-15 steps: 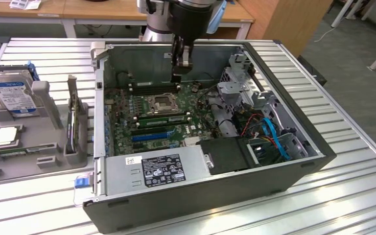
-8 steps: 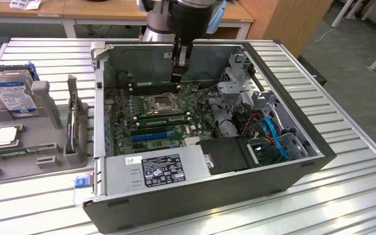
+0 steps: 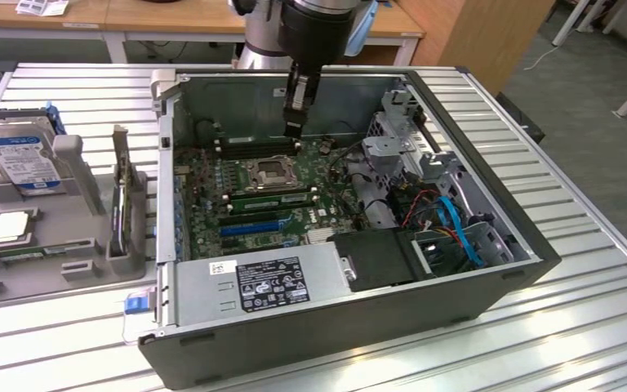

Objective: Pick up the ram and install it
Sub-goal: 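Press down the ram until it locks into place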

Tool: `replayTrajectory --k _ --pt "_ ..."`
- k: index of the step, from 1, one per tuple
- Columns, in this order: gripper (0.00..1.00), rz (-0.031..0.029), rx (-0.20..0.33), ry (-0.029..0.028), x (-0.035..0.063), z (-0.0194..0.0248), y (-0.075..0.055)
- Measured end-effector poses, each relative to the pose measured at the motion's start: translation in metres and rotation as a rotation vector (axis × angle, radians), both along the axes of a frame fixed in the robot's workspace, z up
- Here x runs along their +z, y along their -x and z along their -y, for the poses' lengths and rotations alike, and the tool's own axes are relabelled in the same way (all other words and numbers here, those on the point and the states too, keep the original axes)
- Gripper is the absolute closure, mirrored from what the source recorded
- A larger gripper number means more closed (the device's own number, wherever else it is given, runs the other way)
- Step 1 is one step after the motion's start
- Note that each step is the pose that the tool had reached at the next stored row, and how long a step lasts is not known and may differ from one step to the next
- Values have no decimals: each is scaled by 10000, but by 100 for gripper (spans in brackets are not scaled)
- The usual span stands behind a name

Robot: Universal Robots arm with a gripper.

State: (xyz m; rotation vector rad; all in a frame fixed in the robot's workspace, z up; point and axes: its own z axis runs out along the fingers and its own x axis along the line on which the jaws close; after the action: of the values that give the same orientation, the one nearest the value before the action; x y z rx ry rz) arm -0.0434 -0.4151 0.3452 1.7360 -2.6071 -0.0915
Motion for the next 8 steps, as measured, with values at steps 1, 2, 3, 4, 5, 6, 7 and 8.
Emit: replayTrajectory --k 1,2,3,4,5,6,7,8 --pt "90 -1 -109 1 0 0 0" --pt "90 -1 -220 1 -1 0 0" --pt "90 -1 -329 1 -1 0 0" --pt "90 0 -438 0 -2 0 0" --pt "90 -1 -546 1 -2 0 0" --pt "90 -1 -658 0 -4 0 0" --pt "90 -1 -783 0 -4 0 0" --pt "90 -1 -896 0 -5 0 0"
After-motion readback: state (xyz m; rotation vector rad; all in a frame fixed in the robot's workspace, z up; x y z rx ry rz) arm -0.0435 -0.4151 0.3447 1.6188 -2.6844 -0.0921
